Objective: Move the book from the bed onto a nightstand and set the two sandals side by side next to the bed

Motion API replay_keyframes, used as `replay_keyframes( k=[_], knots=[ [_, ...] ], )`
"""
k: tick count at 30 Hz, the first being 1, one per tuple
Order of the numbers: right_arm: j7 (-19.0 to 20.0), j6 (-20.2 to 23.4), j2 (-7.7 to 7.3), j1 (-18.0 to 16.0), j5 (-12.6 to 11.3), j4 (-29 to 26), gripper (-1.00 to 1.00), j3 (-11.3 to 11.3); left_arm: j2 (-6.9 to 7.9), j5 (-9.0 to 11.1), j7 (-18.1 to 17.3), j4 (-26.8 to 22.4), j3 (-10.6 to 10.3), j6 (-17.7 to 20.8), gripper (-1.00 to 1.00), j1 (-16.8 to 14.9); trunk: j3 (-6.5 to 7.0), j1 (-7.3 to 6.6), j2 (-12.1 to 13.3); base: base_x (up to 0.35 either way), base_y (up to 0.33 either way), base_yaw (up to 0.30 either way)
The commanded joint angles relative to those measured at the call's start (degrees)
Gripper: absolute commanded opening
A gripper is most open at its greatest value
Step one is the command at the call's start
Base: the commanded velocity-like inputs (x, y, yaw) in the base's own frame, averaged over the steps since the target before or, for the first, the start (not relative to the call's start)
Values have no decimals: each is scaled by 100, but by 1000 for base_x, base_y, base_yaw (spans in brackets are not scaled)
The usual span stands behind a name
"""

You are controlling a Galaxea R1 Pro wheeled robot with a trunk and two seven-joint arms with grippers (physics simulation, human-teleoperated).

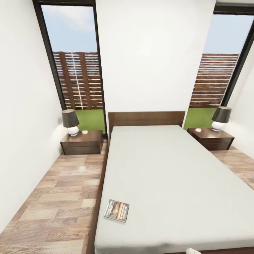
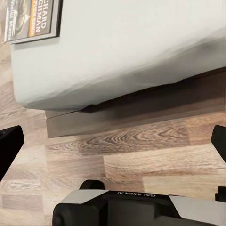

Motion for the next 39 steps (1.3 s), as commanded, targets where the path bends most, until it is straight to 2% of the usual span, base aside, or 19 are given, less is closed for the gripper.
replay_keyframes(
  k=[1,9,13,17,19,22,24,27,28,29,32,34,37,39],
  knots=[
    [17,-22,-1,-6,-36,5,100,47,1,-60,-12,1,47,-24,100,-4,-21,3,-13,0,0,0],
    [31,-22,-1,-6,-36,2,100,49,7,-50,-97,-3,58,-29,100,-4,-88,3,-13,0,0,0],
    [28,-22,-4,-6,-36,1,100,46,9,-45,-427,-32,51,-16,100,-6,-124,3,-13,0,0,0],
    [33,-22,-7,-6,-36,1,100,43,20,-33,-986,-53,49,32,100,-65,-160,3,-13,0,0,0],
    [35,-22,-3,-6,-36,1,100,44,19,-21,-1394,-271,55,381,100,-188,-178,3,-13,0,0,0],
    [35,-22,-7,-6,-36,1,100,38,-68,101,-1695,-1009,61,1301,100,-499,-205,3,-13,0,0,0],
    [35,-22,-8,-6,-36,1,100,36,-138,203,-1815,-1342,60,1610,100,-562,-223,3,-13,0,0,0],
    [35,-22,-9,-6,-36,1,100,29,-272,521,-2132,-2296,58,2288,100,-636,-250,3,-13,0,0,0],
    [35,-22,-10,-6,-36,1,100,31,-322,687,-2343,-2864,53,2695,100,-654,-258,3,-13,0,0,0],
    [35,-22,-10,-6,-36,1,100,32,-345,768,-2507,-3234,48,2994,100,-662,-267,3,-13,0,0,0],
    [35,-22,-10,-6,-36,1,100,33,-410,857,-2899,-4003,38,3636,100,-673,-294,3,-13,0,0,0],
    [34,-22,-10,-6,-36,1,100,33,-520,893,-3224,-4745,8,4263,100,-678,-312,3,-13,0,0,0],
    [25,-22,-5,-6,-36,1,100,39,-715,907,-3377,-5367,-104,4792,100,-685,-339,3,-13,0,0,0],
    [21,-22,-4,-6,-36,1,100,41,-940,905,-3418,-5780,-346,5228,100,-767,-357,3,-13,0,0,0]
  ],
)
